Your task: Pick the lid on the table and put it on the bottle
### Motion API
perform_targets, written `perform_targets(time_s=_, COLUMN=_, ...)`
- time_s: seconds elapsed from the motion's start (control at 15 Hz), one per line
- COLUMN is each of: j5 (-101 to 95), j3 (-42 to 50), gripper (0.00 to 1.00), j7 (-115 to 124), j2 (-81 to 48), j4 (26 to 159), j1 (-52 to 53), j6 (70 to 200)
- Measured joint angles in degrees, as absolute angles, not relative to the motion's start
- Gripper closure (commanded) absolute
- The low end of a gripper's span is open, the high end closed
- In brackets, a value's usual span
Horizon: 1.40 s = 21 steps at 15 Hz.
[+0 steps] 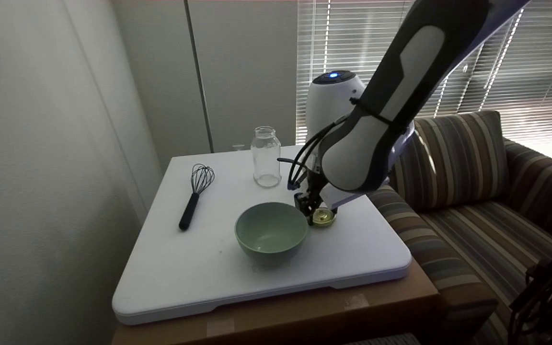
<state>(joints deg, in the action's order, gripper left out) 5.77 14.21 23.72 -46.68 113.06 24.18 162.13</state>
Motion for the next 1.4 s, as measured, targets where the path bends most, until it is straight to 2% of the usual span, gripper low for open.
perform_targets(time_s=0.33, j5=-8.9, j3=20.7, gripper=0.52, j7=31.4, j2=-39.8, j4=115.9, j1=33.3, j6=147.7)
perform_targets(time_s=0.67, j5=-22.7, j3=22.6, gripper=0.52, j7=39.5, j2=-33.8, j4=116.5, j1=35.2, j6=145.4)
perform_targets(time_s=1.4, j5=-22.0, j3=12.5, gripper=0.52, j7=37.8, j2=-24.5, j4=114.9, j1=21.6, j6=151.5)
